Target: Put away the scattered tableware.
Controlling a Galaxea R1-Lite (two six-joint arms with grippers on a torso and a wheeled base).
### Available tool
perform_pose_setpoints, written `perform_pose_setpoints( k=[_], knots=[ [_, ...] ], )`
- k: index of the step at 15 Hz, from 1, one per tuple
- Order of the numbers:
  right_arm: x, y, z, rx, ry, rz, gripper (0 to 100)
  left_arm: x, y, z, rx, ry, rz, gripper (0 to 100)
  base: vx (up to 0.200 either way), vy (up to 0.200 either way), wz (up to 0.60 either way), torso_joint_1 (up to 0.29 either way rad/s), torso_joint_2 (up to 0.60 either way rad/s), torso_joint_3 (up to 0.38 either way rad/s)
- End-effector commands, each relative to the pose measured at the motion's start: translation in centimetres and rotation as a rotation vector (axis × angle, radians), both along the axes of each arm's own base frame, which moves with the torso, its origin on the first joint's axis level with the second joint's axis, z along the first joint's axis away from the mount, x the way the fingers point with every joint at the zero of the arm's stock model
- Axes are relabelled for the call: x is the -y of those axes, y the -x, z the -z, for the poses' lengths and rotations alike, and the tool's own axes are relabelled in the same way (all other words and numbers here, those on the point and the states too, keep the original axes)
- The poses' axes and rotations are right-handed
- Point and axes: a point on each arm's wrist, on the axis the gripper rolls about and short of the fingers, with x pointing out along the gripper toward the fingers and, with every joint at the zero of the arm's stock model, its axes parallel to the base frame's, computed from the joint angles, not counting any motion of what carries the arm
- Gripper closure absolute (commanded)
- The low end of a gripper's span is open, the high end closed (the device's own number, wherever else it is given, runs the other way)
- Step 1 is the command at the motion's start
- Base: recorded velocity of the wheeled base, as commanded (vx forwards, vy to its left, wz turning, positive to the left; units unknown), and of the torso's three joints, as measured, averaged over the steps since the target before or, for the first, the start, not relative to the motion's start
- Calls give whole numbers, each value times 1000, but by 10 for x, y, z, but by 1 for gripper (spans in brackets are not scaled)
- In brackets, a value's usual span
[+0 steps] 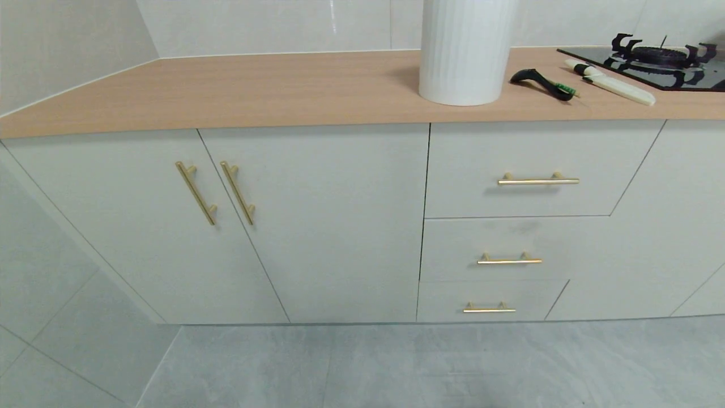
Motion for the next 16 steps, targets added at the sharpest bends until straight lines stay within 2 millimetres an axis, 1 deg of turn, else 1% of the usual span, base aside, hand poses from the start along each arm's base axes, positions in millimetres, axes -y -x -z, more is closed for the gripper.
perform_pose_setpoints(
  k=[1, 6, 10, 16],
  knots=[
    [0, 0, 0, -2, 1, 0, 0, 0, 0, 0, -1, 0, -1, 0, 0, 0, 0, 0, 0, 0],
    [0, 0, 0, -2, 1, 0, 0, 0, 0, 0, -1, 3, -1, 0, 0, 0, 0, 0, 0, 0],
    [0, 0, 0, -2, 1, 1, 0, 0, 0, 0, -1, 7, 0, 0, 200, 0, 0, 2, 2, 4],
    [0, 0, 0, -2, 1, 1, 0, 0, 0, 0, -3, 18, 0, 0, 0, 0, 0, 0, 0, 0]
  ],
)
